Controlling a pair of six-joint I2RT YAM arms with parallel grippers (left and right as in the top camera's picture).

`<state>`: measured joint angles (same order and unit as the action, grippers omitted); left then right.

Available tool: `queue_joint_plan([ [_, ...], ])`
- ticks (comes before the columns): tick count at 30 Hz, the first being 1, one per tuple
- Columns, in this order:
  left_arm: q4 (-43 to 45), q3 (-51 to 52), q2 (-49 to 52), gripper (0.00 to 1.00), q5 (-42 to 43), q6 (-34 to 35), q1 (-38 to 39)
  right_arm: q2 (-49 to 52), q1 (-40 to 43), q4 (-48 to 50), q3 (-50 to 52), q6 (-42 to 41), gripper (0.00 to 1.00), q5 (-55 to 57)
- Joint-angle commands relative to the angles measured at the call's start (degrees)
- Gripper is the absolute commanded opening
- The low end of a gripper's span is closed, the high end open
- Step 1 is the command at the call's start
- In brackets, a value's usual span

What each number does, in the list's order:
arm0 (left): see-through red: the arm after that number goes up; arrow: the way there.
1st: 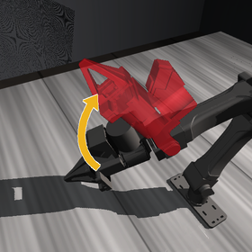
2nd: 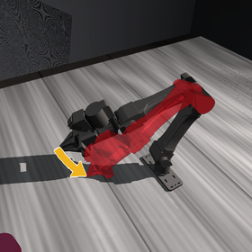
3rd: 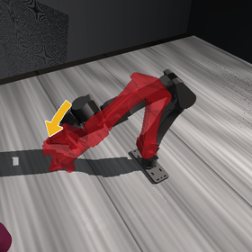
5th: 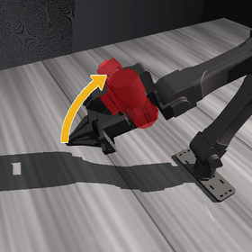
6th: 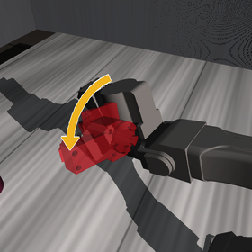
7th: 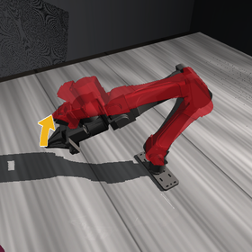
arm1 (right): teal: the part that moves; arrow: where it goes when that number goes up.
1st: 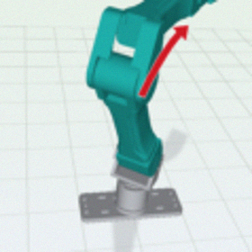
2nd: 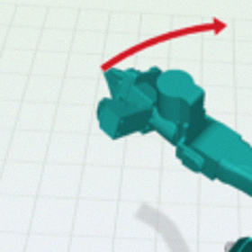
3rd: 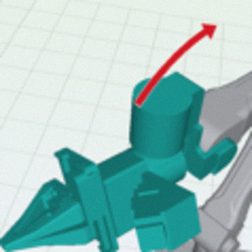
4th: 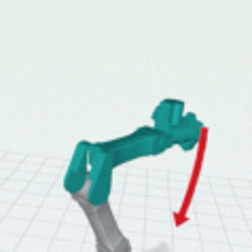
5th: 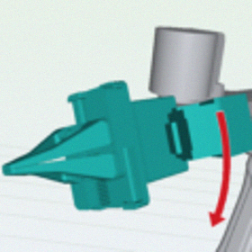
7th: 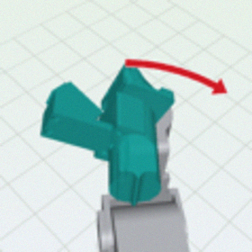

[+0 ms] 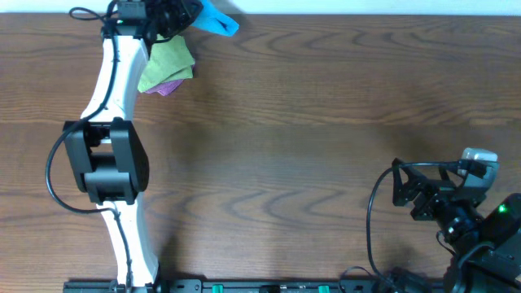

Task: Fold the cloth
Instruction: 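Lift the blue cloth with the left gripper and carry it left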

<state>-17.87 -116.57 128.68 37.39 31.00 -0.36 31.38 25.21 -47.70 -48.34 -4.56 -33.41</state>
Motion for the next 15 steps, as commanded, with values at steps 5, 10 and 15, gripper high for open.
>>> queue_joint_plan([
  [5, -2.4, -6.0, -1.4, 0.06, 3.4, -1.5, -2.4, -0.2, 0.5, 0.1, 0.2, -0.7, 0.99, 0.2],
  [10, -7.8, -9.6, -1.4, 0.06, 3.1, -4.3, -3.4, -0.2, 0.5, 0.1, 0.2, -0.7, 0.99, 0.2],
  [15, -11.7, -10.9, -1.4, 0.06, 2.7, -5.8, -4.7, -0.2, 0.5, 0.1, 0.2, -0.7, 0.99, 0.2],
])
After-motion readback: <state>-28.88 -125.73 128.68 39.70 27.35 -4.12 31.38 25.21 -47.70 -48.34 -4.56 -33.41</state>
